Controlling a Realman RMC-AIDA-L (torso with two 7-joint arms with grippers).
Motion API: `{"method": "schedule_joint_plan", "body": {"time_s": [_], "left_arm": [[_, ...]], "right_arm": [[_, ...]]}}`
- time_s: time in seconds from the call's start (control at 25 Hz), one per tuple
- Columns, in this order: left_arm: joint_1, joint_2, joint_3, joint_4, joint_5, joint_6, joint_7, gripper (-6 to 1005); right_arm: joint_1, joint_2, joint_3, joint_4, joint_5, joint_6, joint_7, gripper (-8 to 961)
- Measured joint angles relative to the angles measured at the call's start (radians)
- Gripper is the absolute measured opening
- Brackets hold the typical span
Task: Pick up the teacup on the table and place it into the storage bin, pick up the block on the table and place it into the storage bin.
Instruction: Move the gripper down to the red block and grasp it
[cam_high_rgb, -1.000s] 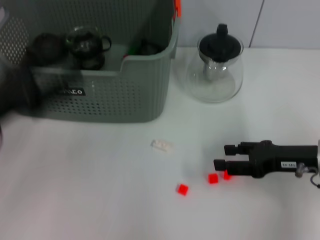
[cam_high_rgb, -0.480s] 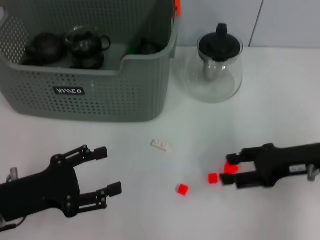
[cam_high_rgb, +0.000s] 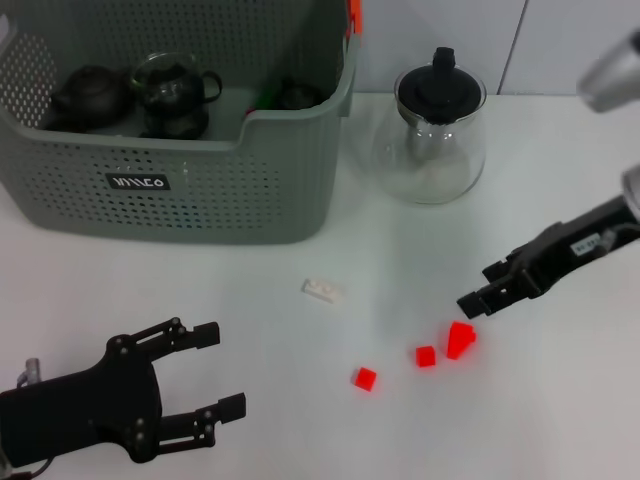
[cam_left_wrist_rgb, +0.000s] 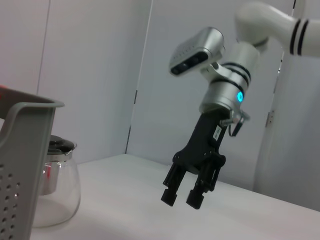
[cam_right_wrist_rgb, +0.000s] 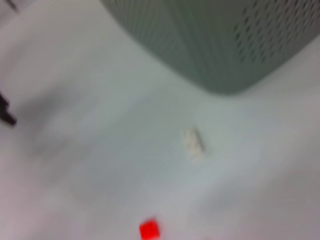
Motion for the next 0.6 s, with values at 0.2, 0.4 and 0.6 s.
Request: {"method": "schedule_joint_plan", "body": {"time_s": [0.2, 0.4, 0.6], "left_arm": [[0.000, -0.004, 0.000, -0.002, -0.002, 0.002, -0.001, 840], [-0.005, -0.007, -0.001, -0.013, -0.006, -0.001, -0.001, 841], [-0.017, -0.008, -0.002, -0.021, -0.006, -0.005, -0.001, 840]], "right_arm": [[0.093, 0.040, -0.165, -0.043, -0.115, -0.040, 0.014, 737], [0.105, 0.053, -0.422, -0.039, -0.119, 0.061, 0.091, 734], [0.089, 0.054, -0.494, -0.031, -0.117, 0.098, 0.110, 726]]}}
